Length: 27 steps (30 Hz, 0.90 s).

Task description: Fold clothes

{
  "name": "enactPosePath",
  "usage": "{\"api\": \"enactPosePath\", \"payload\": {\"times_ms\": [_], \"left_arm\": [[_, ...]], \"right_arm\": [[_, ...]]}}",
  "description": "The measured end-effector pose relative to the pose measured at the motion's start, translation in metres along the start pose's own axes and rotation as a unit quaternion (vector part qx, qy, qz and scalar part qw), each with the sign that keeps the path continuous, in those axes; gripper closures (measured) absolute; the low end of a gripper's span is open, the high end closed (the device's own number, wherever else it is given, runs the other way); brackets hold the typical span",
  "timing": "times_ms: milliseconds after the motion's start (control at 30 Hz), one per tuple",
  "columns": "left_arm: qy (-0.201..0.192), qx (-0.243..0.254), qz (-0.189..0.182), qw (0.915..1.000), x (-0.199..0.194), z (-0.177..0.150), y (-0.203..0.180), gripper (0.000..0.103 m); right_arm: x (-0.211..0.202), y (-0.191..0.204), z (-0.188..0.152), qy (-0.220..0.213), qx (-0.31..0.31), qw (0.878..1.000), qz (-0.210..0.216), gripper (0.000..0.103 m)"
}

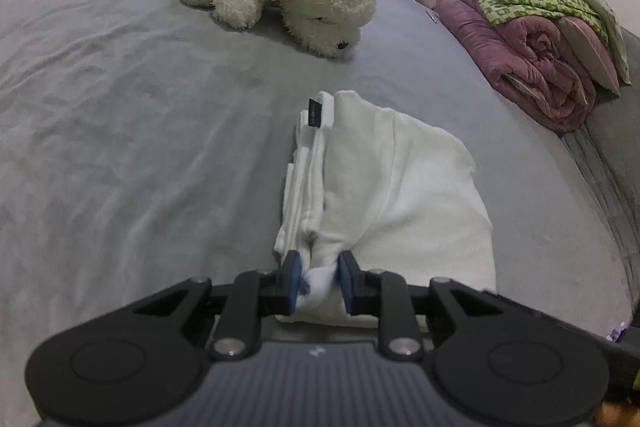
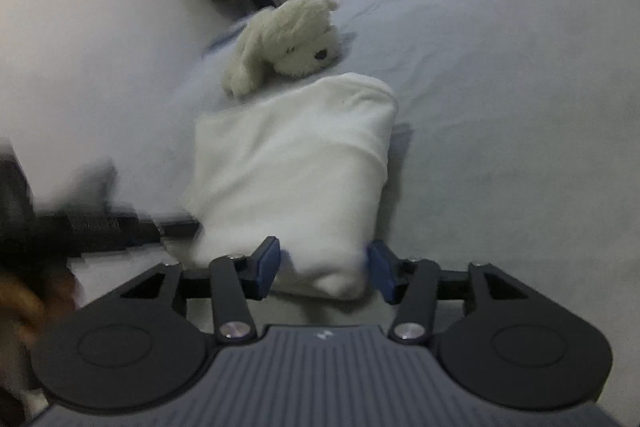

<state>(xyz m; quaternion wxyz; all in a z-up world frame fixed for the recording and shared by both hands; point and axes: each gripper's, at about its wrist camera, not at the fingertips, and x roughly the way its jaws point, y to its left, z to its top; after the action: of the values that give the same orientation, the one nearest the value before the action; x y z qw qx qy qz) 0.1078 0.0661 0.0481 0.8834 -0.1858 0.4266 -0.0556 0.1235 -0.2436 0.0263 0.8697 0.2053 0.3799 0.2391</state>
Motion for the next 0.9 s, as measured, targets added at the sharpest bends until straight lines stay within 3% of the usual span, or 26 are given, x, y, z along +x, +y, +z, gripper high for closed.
{"api": "enactPosePath", "payload": {"times_ms": [100, 267, 333, 433, 500, 633, 700, 900], "left_arm": [[0.000, 0.007, 0.006, 1.0000, 0.000, 0.000, -0.003, 0.079], [0.000, 0.010, 0.009, 0.9999, 0.000, 0.000, -0.004, 0.079], [0.003, -0.001, 0.007, 1.0000, 0.000, 0.001, -0.001, 0.079], [0.011, -0.019, -0.005, 0.9998, -0.004, 0.004, -0.001, 0.078], [0.016, -0.032, -0.017, 0.9992, -0.008, 0.006, -0.002, 0.077], [0.033, -0.074, -0.089, 0.9927, -0.021, 0.002, -0.002, 0.076], [0.045, -0.080, -0.108, 0.9899, -0.024, -0.006, -0.010, 0.071], [0.101, -0.025, -0.159, 0.9818, -0.016, -0.048, -0.070, 0.062]], "right_arm": [[0.018, -0.017, 0.003, 0.012, 0.067, 0.997, 0.027, 0.048], [0.033, -0.029, 0.000, -0.018, 0.133, 0.989, 0.067, 0.050], [0.034, -0.025, 0.001, -0.022, 0.134, 0.989, 0.057, 0.052], [0.031, -0.012, 0.003, -0.021, 0.114, 0.993, 0.031, 0.065], [0.020, -0.006, 0.008, -0.015, 0.121, 0.992, 0.023, 0.068], [-0.016, 0.000, 0.012, 0.007, 0.110, 0.994, 0.005, 0.068], [-0.039, -0.004, 0.008, 0.023, 0.105, 0.994, -0.011, 0.068], [-0.104, -0.042, -0.029, 0.063, 0.123, 0.990, -0.034, 0.068]]}}
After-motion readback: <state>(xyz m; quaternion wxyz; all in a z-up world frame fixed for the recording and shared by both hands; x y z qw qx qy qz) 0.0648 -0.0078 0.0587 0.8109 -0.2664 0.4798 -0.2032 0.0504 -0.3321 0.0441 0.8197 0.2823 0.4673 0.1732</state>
